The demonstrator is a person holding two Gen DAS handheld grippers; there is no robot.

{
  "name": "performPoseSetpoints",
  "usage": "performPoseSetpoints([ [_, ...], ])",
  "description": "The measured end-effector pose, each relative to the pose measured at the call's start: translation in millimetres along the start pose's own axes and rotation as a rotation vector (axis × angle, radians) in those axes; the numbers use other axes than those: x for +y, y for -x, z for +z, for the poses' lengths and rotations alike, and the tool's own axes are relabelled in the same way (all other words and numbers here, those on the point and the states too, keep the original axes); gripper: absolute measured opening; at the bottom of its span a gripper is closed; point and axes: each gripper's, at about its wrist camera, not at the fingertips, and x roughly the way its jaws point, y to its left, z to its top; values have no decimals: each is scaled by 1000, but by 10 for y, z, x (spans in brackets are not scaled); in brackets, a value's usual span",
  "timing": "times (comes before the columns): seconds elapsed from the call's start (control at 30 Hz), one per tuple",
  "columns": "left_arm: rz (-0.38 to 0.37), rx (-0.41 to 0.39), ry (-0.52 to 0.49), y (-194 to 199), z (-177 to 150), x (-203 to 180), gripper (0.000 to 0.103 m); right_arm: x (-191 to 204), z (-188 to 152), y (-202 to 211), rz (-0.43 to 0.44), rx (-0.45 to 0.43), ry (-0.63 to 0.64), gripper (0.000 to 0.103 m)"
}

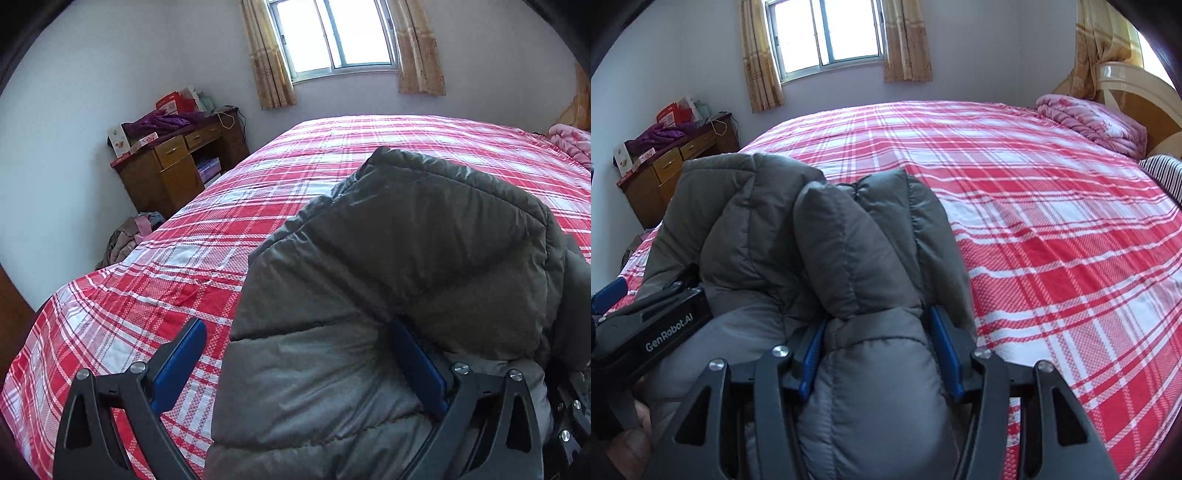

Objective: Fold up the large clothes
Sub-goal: 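Hold the jacket bundle with the right gripper and lift it slightly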

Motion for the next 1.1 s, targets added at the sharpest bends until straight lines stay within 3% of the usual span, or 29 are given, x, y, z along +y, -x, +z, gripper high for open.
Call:
performPoseSetpoints([
  [0.2,-1,11,-7,-24,-2,-9,101,44,-17,-21,-4,12,0,55],
  [0.3,-45,24,-7,83,54,74,101,119,14,74,-68,-15,64,56],
  [0.47,-50,-103,53,519,202,423,101,312,156,610,-110,-205,157,60],
  [0.57,-40,-88,65,472,247,523,101,610,228,846,-36,-294,275,60],
  [0.67,-30,-2,26,206,158,468,101,679,267,569,27,-186,284,55],
  [0.77,-68,44,23,40,57,406,101,512,214,220,8,-90,232,55],
  [0.93,-62,50,-2,-36,39,235,101,367,188,91,36,-69,205,56],
  [1.1,-82,45,35,-84,-20,237,101,271,187,-12,83,-34,156,56],
])
